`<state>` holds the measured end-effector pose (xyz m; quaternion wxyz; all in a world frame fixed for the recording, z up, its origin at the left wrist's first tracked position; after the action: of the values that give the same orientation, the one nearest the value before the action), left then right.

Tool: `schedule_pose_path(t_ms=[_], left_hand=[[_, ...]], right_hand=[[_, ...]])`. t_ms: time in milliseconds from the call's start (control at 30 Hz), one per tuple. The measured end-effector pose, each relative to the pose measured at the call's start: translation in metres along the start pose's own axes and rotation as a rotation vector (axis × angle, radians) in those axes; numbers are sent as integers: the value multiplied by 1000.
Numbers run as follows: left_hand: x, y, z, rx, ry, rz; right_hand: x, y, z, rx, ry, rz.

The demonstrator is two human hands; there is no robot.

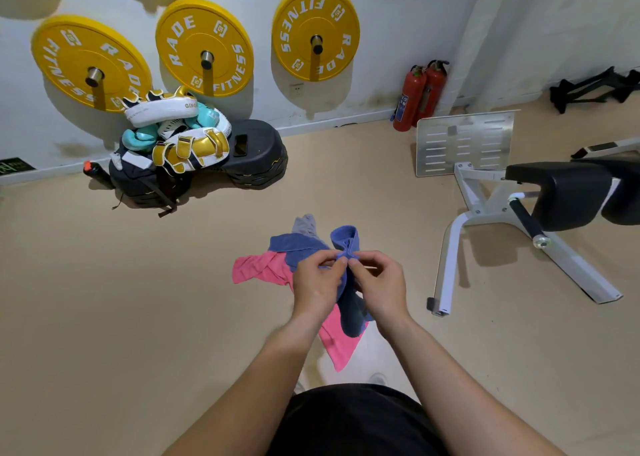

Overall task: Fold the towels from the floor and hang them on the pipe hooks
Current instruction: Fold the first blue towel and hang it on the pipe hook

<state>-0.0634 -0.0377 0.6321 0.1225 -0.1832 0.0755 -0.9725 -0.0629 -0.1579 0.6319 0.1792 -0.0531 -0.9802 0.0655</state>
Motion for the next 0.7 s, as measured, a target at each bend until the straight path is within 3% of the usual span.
schedule_pose_path(t_ms=[400, 567, 633, 700], left_hand=[[1, -8, 4, -3, 14, -91], [-3, -15, 8, 7, -10, -216], [-5, -20, 13, 13, -2, -165], [-14, -30, 12, -62, 67, -9]], right_hand=[[1, -4, -11, -82, -29, -99], [-15, -12, -11, 83, -100, -47], [-20, -15, -17, 141, -143, -61], [-24, -18, -24, 179, -174, -82]])
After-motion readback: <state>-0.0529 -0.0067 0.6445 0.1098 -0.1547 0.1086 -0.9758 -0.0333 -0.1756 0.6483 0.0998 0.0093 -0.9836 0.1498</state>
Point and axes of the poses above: each hand's wrist, its own x-axis away from the middle knuckle, its own y-axis out of the palm, z = x × y, the point moved 1 cm from there along -x, towards the middle knuckle, and after that the axes turned 3 degrees about x, right-handed, at the moved point
